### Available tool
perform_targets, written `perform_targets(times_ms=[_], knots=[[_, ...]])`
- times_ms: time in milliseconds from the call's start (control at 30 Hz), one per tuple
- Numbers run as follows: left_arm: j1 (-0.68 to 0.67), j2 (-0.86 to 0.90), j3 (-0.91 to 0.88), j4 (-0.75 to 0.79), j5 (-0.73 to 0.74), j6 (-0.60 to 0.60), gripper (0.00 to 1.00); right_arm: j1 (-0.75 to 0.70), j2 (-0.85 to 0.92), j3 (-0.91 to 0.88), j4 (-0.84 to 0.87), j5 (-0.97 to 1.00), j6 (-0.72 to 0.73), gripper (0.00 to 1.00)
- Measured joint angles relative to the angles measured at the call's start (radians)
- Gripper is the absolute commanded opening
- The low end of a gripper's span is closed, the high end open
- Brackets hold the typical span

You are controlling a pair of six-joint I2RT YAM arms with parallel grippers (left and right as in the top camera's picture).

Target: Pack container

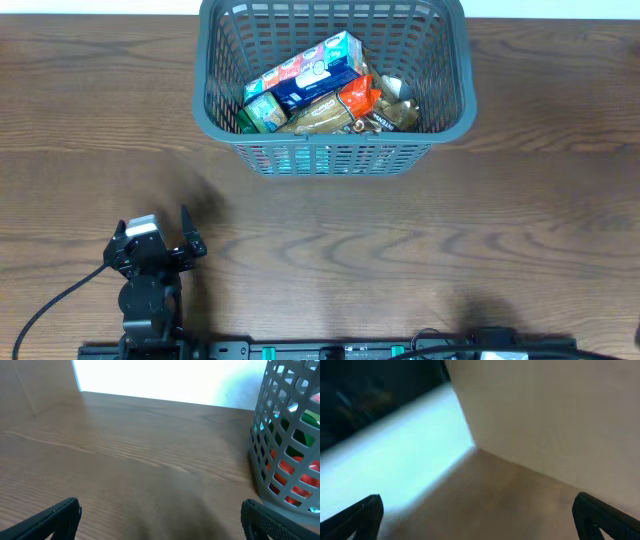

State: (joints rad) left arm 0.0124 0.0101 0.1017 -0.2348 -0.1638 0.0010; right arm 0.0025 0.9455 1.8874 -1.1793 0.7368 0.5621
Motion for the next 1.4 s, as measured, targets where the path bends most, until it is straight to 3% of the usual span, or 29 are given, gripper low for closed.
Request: perform_targets(times_ms=[333, 567, 800, 1000, 1233, 1400], knots=[[0.000, 0.000, 0.000, 0.001, 0.000, 0.000, 0.99, 0.035, -0.284, -0.575, 0.370, -0.138, 0.343, 0.99], [0.000, 0.000, 0.000, 0.001, 0.000, 0.000, 0.99, 0.051, -0.350, -0.919, 0.412, -0.300, 0.558, 0.99], [0.000, 0.000, 0.000, 0.001, 0.000, 0.000, 0.98, 0.122, -0.417, -1.132, 0.468, -0.396, 0.629, 0.99], [0.000, 0.000, 0.000, 0.001, 0.000, 0.000, 0.99, 0.160, -0.490, -1.270, 0.521, -0.421, 0.571, 0.99], [0.000, 0.000, 0.000, 0.001, 0.000, 0.000, 0.99, 0.189, -0.566, -1.353, 0.665, -0.451, 0.261, 0.99], [0.000, 0.000, 0.000, 0.001, 0.000, 0.000, 0.99, 0.206, -0.594, -1.385, 0.671, -0.475, 0.048, 0.99]])
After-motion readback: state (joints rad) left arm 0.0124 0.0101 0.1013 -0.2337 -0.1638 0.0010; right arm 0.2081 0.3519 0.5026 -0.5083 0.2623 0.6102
